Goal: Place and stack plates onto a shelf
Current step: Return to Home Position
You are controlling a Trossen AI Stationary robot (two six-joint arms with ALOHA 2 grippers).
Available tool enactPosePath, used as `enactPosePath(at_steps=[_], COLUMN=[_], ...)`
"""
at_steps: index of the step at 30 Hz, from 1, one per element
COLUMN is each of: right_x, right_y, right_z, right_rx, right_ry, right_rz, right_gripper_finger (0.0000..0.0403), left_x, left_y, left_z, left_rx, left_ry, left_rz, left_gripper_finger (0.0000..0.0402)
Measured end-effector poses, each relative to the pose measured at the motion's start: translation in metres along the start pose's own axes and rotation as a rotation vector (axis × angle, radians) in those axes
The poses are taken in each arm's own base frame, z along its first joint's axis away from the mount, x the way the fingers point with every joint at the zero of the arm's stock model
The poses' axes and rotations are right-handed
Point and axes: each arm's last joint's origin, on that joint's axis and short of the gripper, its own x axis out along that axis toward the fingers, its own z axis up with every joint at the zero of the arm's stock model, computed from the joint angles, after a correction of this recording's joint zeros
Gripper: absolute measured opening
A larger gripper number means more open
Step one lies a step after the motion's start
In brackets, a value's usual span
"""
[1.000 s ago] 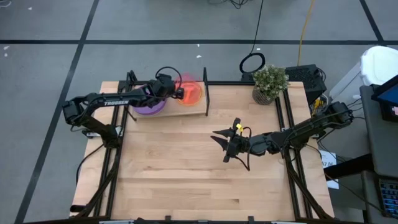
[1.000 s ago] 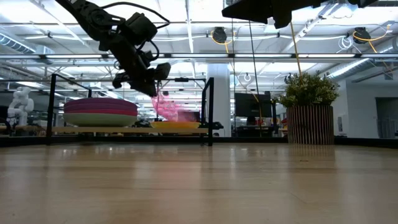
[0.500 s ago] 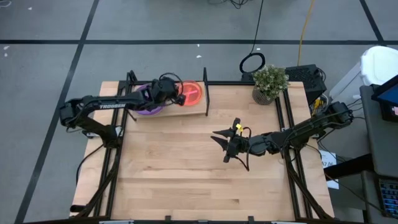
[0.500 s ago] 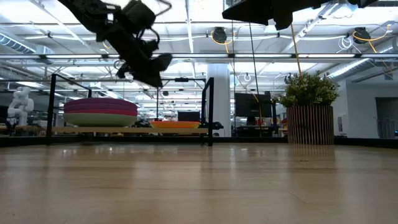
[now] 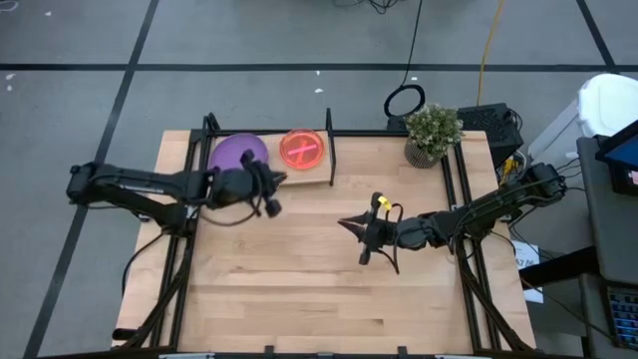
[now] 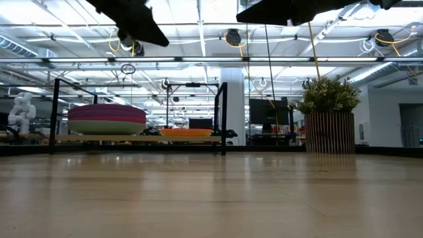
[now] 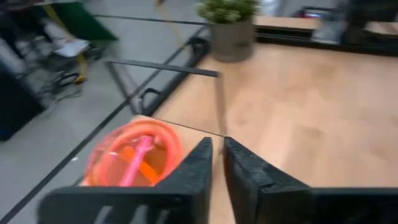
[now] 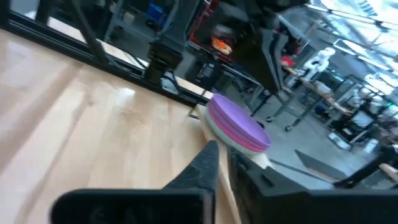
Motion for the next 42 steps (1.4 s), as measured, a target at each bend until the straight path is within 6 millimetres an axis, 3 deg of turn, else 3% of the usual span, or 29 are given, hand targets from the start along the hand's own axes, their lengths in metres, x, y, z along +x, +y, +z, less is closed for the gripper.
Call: enactPosePath(at_steps=[3,13,20,30,42], right_x=[0.000,-0.003,-0.026,-0.074,-0.102], right_y=[0.001,0.003,-0.004,-0.016,-0.019], right_z=[0.000,-0.008,-0.027,-0.073,-0.114], right_rx=[0.025,0.040,0.089,0.180,0.231], right_ry=[-0.007,0.075,0.011,-0.069,-0.093], right_rz=[0.030,0.075,0.120,0.245,0.241], right_gripper_finger=[0.0003,0.0001,0.0000,0.0000,0.0000], left_x=[-0.014,-0.048,-0.051,-0.057,-0.061], left_y=[-0.012,-0.045,-0.061,-0.044,-0.008], left_z=[-0.001,-0.004,-0.040,-0.092,-0.131], left_rx=[0.014,0.072,0.095,0.095,0.031], left_ry=[-0.004,-0.064,-0.152,-0.292,-0.421], left_rz=[-0.066,-0.215,-0.285,-0.452,-0.563], left_gripper_finger=[0.0010,0.0004,0.0004,0.0003,0.0003])
